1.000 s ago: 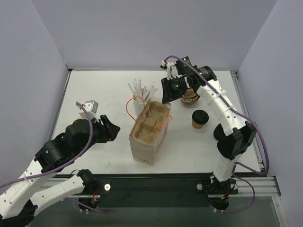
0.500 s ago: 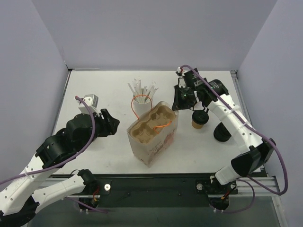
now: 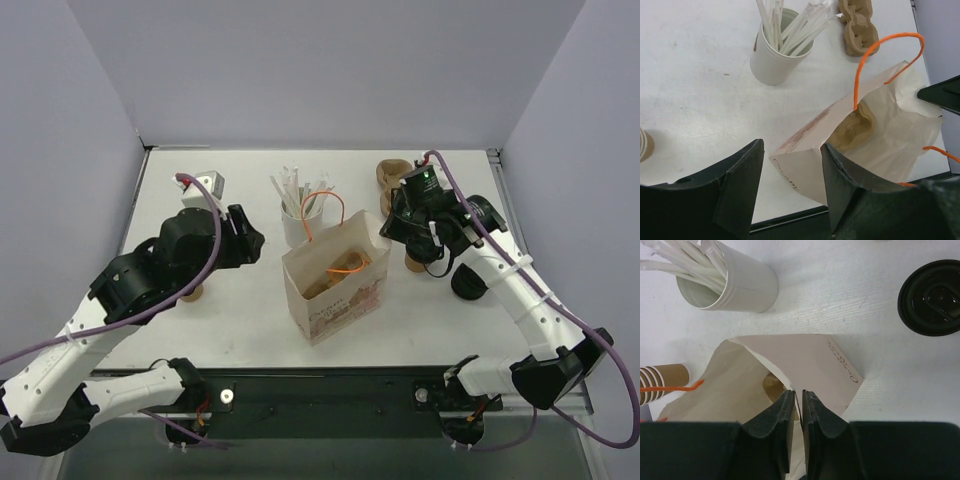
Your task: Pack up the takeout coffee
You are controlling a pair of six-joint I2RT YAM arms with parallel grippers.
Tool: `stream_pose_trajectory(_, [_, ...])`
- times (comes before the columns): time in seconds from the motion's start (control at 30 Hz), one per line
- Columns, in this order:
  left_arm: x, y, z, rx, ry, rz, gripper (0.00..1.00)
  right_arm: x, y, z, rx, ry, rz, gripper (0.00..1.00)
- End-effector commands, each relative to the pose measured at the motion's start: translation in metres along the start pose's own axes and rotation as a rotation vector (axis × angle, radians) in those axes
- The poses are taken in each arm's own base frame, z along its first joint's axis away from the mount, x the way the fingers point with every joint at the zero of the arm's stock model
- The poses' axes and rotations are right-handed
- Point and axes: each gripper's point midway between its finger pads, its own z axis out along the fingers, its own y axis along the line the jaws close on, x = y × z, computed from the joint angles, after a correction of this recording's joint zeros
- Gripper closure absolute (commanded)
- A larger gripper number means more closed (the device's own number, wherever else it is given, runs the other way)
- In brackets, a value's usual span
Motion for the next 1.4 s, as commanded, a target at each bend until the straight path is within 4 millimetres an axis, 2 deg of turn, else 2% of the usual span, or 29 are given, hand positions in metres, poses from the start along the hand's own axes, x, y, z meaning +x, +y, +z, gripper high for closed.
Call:
stream_pose_trajectory(0.0, [0.02, -0.022, 0.003, 0.051, 0.098, -0.079, 0.4, -0.008, -0.003, -0.01, 0.001, -0.054, 0.039, 0.81])
stream_pose_trajectory(0.03, [0.022, -0.029, 0.007, 0.069, 0.096, -0.09, 0.4, -0.008, -0.003, -0.013, 0.0, -0.055, 0.036, 0.76])
stream_pose_trajectory(0.13, [0.029, -0.039, 0.013, 0.073, 0.123, -0.096, 0.4, -0.015, -0.003, -0.026, -0.013, -0.075, 0.001, 0.68])
stream_pose_trajectory(0.3, [0.032, -0.047, 0.013, 0.028, 0.138, -0.066, 0.4, -0.024, -0.008, -0.036, 0.009, -0.091, -0.127, 0.67])
stream_pose_trajectory(0.33, [0.039, -0.049, 0.011, 0.026, 0.159, -0.048, 0.4, -0.023, -0.007, -0.035, 0.0, -0.081, -0.185, 0.68])
stream_pose_trajectory(0.47, [0.043, -0.04, 0.007, -0.017, 0.15, -0.072, 0.4, -0.018, -0.001, -0.029, -0.04, -0.035, -0.315, 0.65])
stream_pose_trajectory(0.6, [0.029, -0.026, -0.002, -0.018, 0.071, -0.093, 0.39, -0.012, 0.021, -0.034, -0.17, 0.017, -0.428, 0.52])
stream_pose_trajectory(0.63, [0.028, -0.034, -0.002, 0.029, 0.08, -0.081, 0.37, -0.01, 0.025, -0.033, -0.194, 0.034, -0.448, 0.45])
stream_pose_trajectory(0.67, [0.024, -0.031, 0.0, 0.062, 0.091, 0.041, 0.37, -0.002, 0.03, -0.03, -0.231, 0.078, -0.47, 0.43])
stream_pose_trajectory(0.7, [0.03, -0.036, 0.005, 0.076, 0.138, 0.063, 0.37, 0.001, 0.03, -0.027, -0.232, 0.094, -0.488, 0.43])
stream_pose_trajectory(0.8, [0.032, -0.029, 0.007, 0.034, 0.168, 0.124, 0.33, 0.004, 0.028, -0.014, -0.211, 0.123, -0.529, 0.41])
stream_pose_trajectory(0.87, [0.026, -0.027, 0.009, 0.024, 0.131, 0.107, 0.32, 0.003, 0.027, -0.006, -0.189, 0.135, -0.552, 0.41])
stream_pose_trajectory(0.9, [0.022, -0.025, 0.007, 0.031, 0.108, 0.093, 0.29, 0.003, 0.025, -0.004, -0.18, 0.14, -0.576, 0.42])
stream_pose_trajectory(0.93, [0.018, -0.027, 0.009, 0.046, 0.078, 0.078, 0.28, 0.005, 0.024, -0.001, -0.173, 0.147, -0.588, 0.43])
stream_pose_trajectory(0.97, [0.025, -0.023, 0.013, 0.033, 0.079, 0.07, 0.26, 0.008, 0.02, 0.005, -0.154, 0.164, -0.603, 0.43])
stream_pose_trajectory(1.0, [0.023, -0.02, 0.014, 0.02, 0.061, 0.044, 0.25, 0.007, 0.015, 0.008, -0.126, 0.163, -0.612, 0.44])
stream_pose_trajectory(1.07, [0.024, -0.016, 0.017, 0.001, 0.066, -0.026, 0.2, 0.006, 0.01, 0.009, -0.086, 0.179, -0.625, 0.54])
stream_pose_trajectory(1.1, [0.029, -0.024, 0.018, 0.047, 0.093, -0.043, 0.2, 0.003, 0.006, 0.009, -0.059, 0.172, -0.626, 0.58])
stream_pose_trajectory(1.13, [0.031, -0.027, 0.019, 0.079, 0.1, -0.04, 0.2, 0.001, 0.004, 0.009, -0.044, 0.166, -0.63, 0.69])
stream_pose_trajectory(1.17, [0.035, -0.03, 0.02, 0.104, 0.109, -0.032, 0.21, -0.002, 0.003, 0.009, -0.031, 0.155, -0.629, 0.74])
stream_pose_trajectory(1.23, [0.039, -0.023, 0.024, 0.076, 0.086, -0.135, 0.23, -0.005, -0.001, 0.007, -0.007, 0.139, -0.619, 0.87])
stream_pose_trajectory(1.33, [0.039, -0.022, 0.026, 0.09, 0.068, -0.219, 0.25, -0.006, -0.009, 0.006, 0.046, 0.119, -0.569, 1.0])
stream_pose_trajectory(1.37, [0.038, -0.025, 0.024, 0.102, 0.073, -0.217, 0.26, -0.005, -0.011, 0.005, 0.055, 0.118, -0.522, 1.0])
